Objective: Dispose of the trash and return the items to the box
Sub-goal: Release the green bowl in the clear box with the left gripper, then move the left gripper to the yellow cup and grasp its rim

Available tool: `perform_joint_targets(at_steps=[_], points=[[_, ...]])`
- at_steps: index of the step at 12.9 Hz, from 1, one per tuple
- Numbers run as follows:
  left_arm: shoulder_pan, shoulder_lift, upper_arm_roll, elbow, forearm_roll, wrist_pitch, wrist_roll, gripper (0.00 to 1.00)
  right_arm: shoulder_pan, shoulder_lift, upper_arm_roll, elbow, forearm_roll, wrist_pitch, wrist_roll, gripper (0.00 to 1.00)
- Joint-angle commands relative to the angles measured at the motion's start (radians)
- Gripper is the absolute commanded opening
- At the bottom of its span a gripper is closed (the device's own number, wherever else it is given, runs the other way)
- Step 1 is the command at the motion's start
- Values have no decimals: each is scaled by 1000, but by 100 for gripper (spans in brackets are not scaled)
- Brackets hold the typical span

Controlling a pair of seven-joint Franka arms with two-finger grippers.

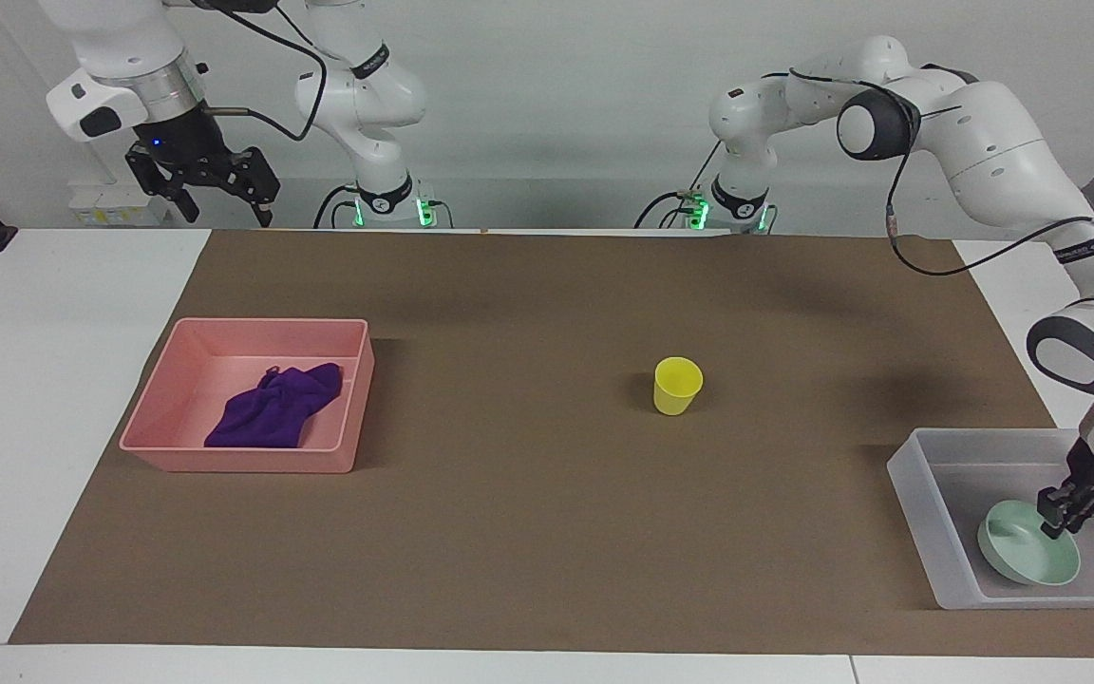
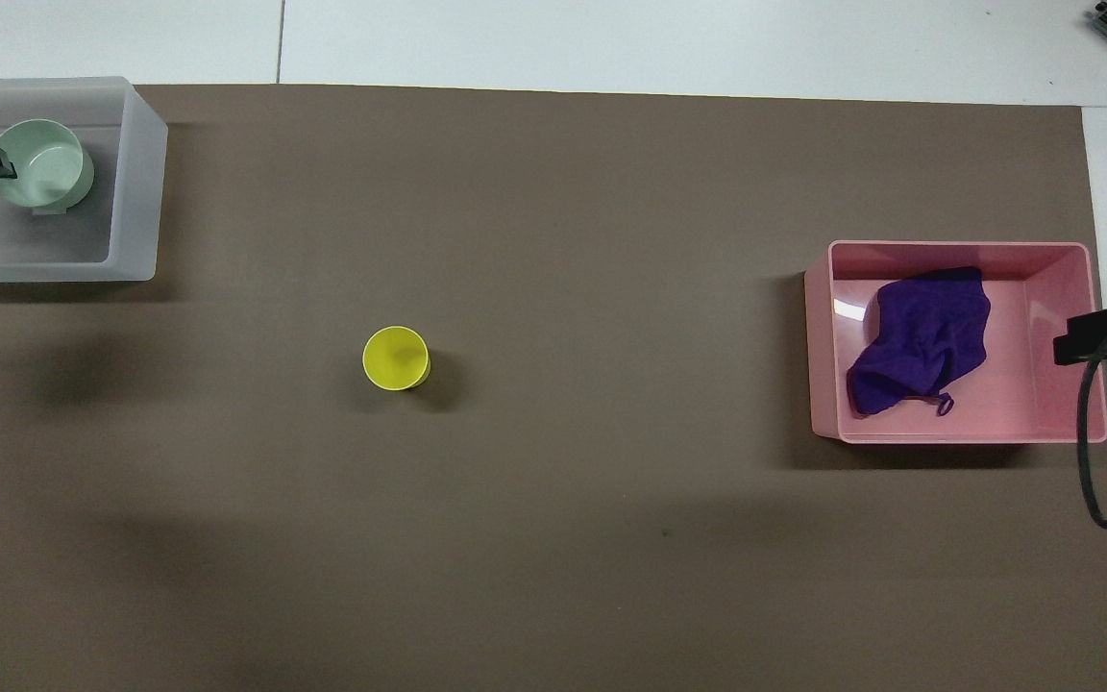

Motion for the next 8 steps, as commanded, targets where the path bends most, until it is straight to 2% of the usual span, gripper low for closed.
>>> perform_joint_targets(at_steps=[1,3,6,8], points=[[-17,-87,8,-21,13,-103,85,100,-2,-29,3,-36,-2,27,1,100],[-55,-186,6,-116,8,-141,93,100,-2,-30,3,-44,-1,40,1,100],[-156,-421,6,-399,6,-131,70,100,-1,-32,3,-46,-1,31,1,100],[-239,-530,6,-528,5,-148,6,100,-2,-35,3,-46,-1,27,1,100]])
